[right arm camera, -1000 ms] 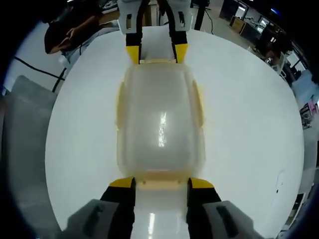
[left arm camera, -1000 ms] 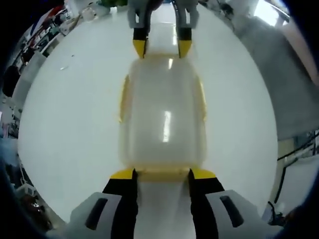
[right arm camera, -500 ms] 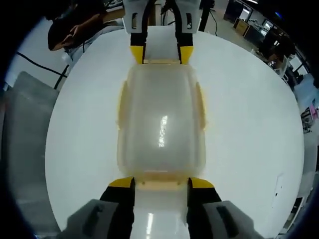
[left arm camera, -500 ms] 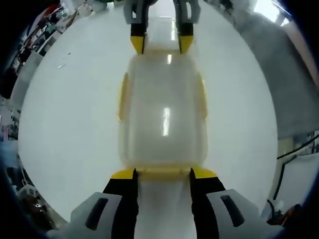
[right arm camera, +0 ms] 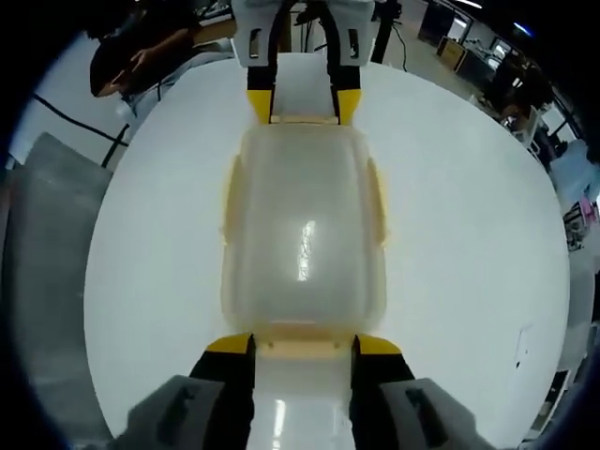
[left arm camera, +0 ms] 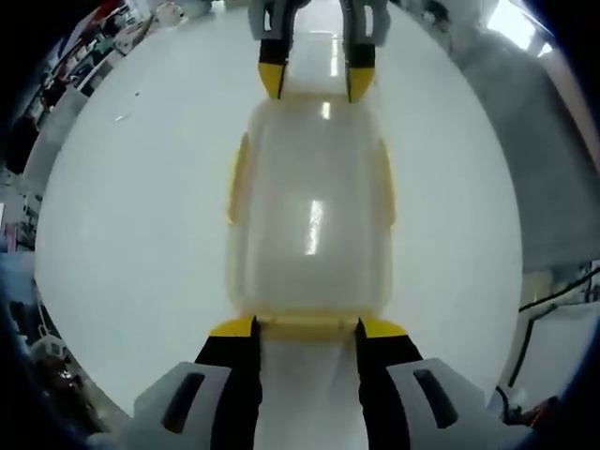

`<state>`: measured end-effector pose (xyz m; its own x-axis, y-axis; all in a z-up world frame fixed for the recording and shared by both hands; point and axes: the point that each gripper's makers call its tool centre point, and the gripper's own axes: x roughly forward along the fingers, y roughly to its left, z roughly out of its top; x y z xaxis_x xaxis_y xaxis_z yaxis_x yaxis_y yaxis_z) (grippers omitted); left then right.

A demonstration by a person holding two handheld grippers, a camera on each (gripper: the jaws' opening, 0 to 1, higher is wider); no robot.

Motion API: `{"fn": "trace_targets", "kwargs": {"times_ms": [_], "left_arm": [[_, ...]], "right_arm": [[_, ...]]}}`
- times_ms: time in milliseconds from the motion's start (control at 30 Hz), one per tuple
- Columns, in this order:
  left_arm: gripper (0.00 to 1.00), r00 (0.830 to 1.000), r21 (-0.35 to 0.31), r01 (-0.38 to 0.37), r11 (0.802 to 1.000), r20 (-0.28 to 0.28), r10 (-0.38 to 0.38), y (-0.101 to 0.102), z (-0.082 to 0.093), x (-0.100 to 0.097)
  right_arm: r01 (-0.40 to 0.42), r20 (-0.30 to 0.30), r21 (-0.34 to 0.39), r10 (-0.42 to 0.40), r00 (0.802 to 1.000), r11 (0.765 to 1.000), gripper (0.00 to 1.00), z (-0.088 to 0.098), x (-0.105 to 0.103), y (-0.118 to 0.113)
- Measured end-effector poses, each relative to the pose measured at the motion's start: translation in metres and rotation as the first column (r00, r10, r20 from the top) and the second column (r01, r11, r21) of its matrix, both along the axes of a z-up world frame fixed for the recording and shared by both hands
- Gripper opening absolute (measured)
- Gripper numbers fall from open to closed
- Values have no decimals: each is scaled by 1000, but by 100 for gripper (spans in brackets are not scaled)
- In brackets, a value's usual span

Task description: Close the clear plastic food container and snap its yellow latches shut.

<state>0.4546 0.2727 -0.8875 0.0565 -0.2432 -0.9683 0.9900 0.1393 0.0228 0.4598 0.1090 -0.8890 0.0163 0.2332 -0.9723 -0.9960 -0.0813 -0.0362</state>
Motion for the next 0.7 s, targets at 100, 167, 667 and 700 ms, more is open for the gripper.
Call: {"fn": "trace_targets", "kwargs": {"times_ms": [100, 167, 667, 700], "left_arm": [[37, 1000, 5, 0, 1000, 1, 0, 3, 4, -2], [37, 1000, -2, -3, 1000, -1, 3, 3, 9, -5], [37, 999, -39, -44, 998, 10, 44, 3, 46, -17], [37, 999, -40, -42, 998, 12, 43, 2, 49, -17]], "right_arm": [[11, -23, 19, -10, 1000, 1000, 37, 8, -5, 2], [-1, -15, 17, 1, 1000, 1000, 37, 12, -5, 2], [-43, -7, 38, 43, 999, 998, 37, 52, -9, 4], [-42, -7, 38, 42, 999, 998, 37, 54, -10, 3]]}}
